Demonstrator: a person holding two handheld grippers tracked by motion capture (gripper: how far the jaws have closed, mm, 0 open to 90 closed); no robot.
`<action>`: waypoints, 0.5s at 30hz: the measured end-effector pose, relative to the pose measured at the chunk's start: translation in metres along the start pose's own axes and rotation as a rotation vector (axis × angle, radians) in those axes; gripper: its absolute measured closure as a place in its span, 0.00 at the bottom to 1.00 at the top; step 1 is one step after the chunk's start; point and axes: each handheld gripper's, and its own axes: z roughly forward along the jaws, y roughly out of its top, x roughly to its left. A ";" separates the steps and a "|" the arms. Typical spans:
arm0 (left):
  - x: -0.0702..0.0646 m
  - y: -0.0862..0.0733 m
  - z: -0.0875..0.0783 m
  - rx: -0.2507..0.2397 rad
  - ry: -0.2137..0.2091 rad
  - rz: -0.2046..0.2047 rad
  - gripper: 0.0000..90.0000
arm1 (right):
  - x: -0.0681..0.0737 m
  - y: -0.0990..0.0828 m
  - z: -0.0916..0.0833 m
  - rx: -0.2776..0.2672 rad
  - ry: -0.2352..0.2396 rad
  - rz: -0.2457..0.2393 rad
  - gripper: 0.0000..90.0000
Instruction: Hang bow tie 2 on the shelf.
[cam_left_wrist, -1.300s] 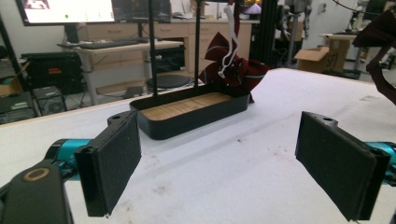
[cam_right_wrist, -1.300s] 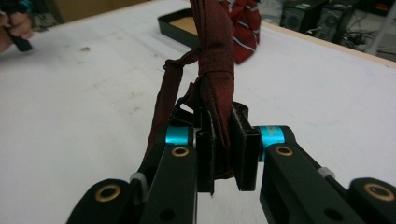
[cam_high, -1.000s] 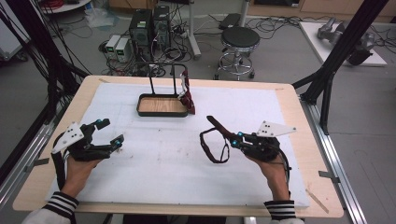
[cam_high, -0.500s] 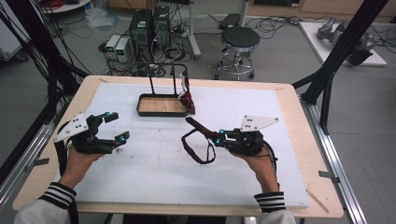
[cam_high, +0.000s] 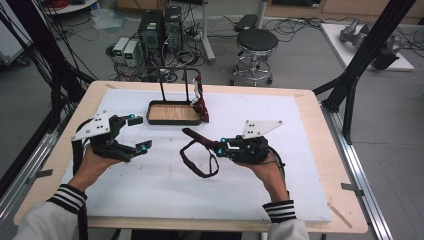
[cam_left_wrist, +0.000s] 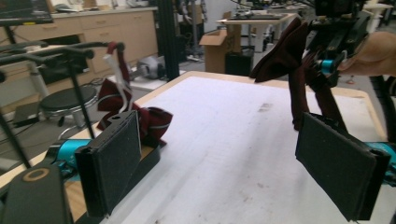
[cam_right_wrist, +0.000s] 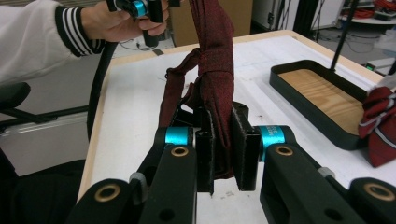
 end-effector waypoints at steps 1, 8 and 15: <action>-0.001 0.002 0.003 0.001 -0.012 0.001 0.16 | 0.000 0.001 0.001 0.004 0.007 -0.001 0.91; -0.008 0.013 0.026 0.030 -0.095 0.017 0.16 | 0.001 0.003 0.007 0.013 0.026 -0.016 0.91; -0.014 0.022 0.046 0.047 -0.171 0.029 0.16 | 0.001 0.006 0.010 0.029 0.041 -0.038 0.91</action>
